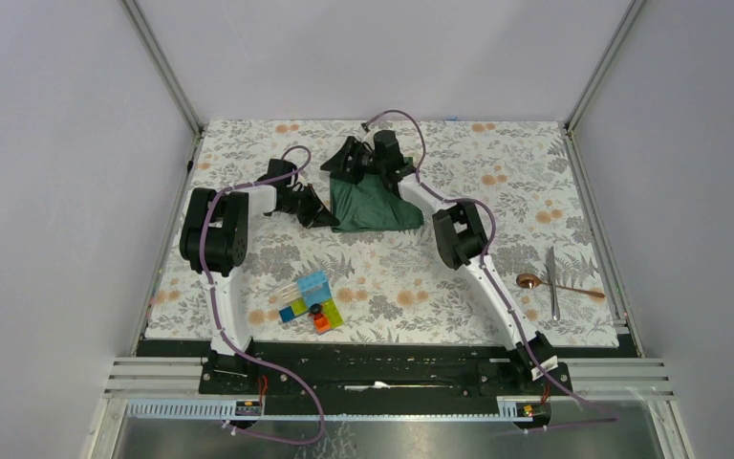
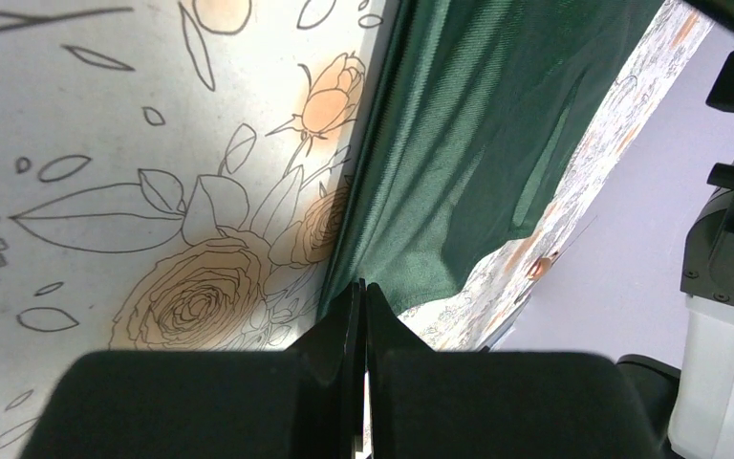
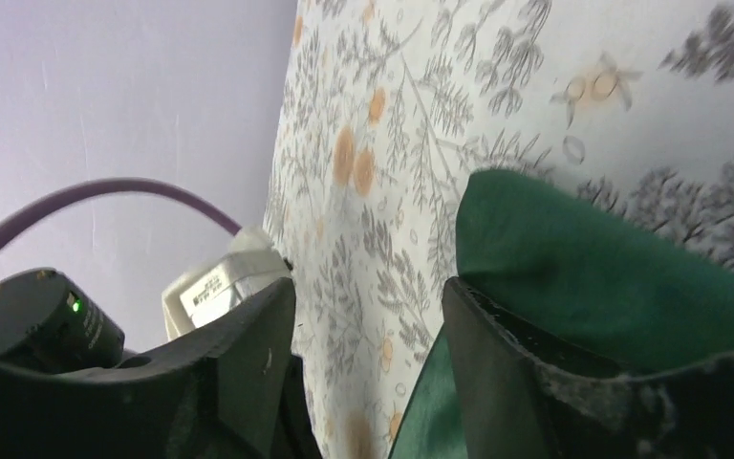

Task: Fold the napkin into a case and place the utensils inside
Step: Smooth out the square-folded napkin at the center of the board.

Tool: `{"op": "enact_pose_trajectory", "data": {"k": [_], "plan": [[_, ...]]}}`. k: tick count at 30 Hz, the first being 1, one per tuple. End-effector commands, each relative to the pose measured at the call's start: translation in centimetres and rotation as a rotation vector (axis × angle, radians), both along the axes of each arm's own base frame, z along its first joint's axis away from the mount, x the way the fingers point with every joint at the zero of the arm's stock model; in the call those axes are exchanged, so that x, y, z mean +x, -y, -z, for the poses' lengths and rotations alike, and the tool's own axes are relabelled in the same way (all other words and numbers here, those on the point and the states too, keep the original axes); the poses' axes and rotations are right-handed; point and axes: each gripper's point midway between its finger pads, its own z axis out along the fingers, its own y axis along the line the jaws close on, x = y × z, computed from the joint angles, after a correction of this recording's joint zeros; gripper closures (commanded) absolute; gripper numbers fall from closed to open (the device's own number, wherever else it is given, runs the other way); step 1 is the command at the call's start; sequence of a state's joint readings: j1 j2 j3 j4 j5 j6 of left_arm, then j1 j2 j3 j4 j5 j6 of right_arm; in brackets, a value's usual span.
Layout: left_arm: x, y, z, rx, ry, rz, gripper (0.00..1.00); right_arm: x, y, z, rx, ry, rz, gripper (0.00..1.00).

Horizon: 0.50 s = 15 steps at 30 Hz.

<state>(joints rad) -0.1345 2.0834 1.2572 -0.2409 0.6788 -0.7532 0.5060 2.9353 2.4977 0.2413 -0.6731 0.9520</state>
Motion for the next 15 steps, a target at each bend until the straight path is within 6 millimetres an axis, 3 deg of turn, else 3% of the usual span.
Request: {"op": "enact_pose_trajectory", "data": {"k": [1,10,13,15], "plan": [[-0.1,-1.1,2.1,0.063,-0.029,-0.014,1.0,3.7,1.7,3.1,-0.041,0.027,0.159,0.31],[0.5,-1.0,1.3,0.056,-0.006,0.002,1.0,7.4,2.7,1.3,-0.044,0.178,0.311,0.2],[1.4,-0.7,0.3,0.044,0.02,0.006,1.0,9.1,3.9,-1.1,-0.06,0.267,0.361,0.16],[2.1,-0.4,-0.9,0.026,0.041,0.013,1.0,10.0,5.0,-4.1,-0.044,0.299,0.376,0.16]]}}
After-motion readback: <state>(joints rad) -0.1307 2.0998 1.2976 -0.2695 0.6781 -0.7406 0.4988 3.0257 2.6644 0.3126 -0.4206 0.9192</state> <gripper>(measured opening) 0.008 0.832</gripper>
